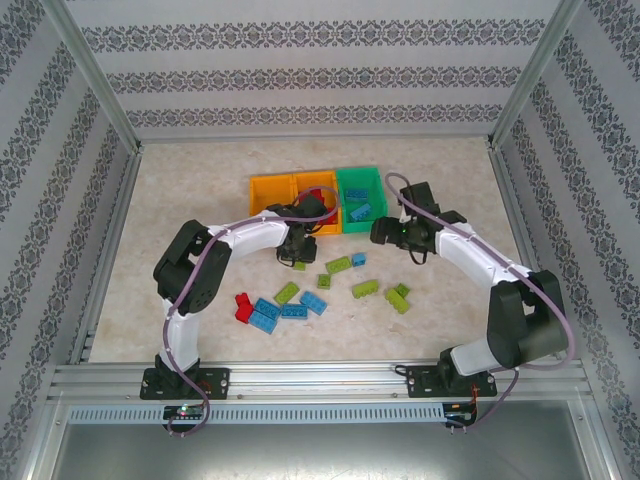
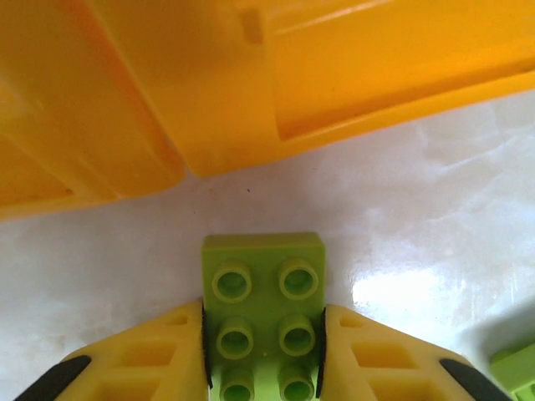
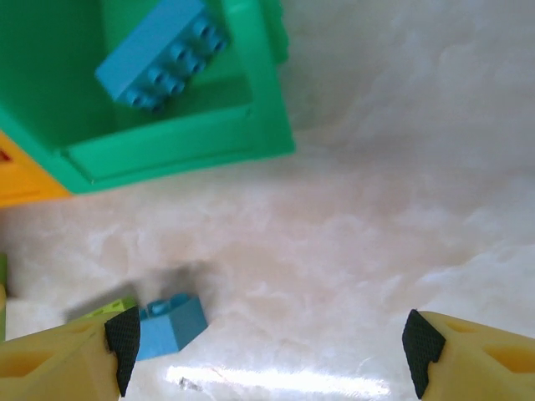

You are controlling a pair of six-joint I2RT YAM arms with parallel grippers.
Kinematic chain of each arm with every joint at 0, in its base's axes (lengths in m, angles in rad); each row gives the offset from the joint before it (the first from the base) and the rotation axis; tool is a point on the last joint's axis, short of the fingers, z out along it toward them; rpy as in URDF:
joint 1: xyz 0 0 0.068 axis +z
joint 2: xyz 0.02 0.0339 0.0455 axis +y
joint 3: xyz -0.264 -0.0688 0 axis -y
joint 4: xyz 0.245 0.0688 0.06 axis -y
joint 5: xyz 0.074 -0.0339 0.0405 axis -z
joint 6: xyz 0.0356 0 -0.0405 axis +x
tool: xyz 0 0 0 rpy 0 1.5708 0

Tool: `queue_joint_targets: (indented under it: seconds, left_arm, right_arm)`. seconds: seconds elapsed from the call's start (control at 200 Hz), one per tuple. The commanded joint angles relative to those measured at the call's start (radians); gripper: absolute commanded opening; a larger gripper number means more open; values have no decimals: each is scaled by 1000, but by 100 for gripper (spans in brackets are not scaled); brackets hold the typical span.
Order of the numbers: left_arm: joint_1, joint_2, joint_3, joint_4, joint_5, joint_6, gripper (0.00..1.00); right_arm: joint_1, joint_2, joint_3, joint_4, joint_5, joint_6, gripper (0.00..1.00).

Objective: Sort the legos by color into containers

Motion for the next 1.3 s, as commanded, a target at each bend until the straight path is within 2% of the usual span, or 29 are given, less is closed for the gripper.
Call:
queue_joint_targets:
  seconds: [0.0, 0.32, 0.52, 0.839, 1.099, 1.199, 1.294]
  left_arm:
    - [-15, -37, -4, -63, -34, 2, 28]
    - [-9, -196, 42, -149, -100, 6, 26]
    - [39, -238, 80, -182, -143, 45, 27]
    - [194, -162, 154, -136, -153, 103, 27]
    - [234, -16, 258, -121, -142, 123, 27]
    - [237, 12, 278, -120, -140, 127, 32]
    - [235, 17, 284, -128, -148, 135, 41]
  right_arm:
    - [65, 15, -16, 37, 15, -16, 85]
    - [162, 73, -34, 90, 6, -46, 85]
    - [209, 154, -10, 79, 22, -45, 85]
    - [228, 219, 12, 92, 48, -53, 83]
    - [228, 253, 24, 96, 96, -42, 74]
    - [226, 246, 17, 109, 97, -33, 69]
    - [225, 245, 14, 110, 96, -31, 62]
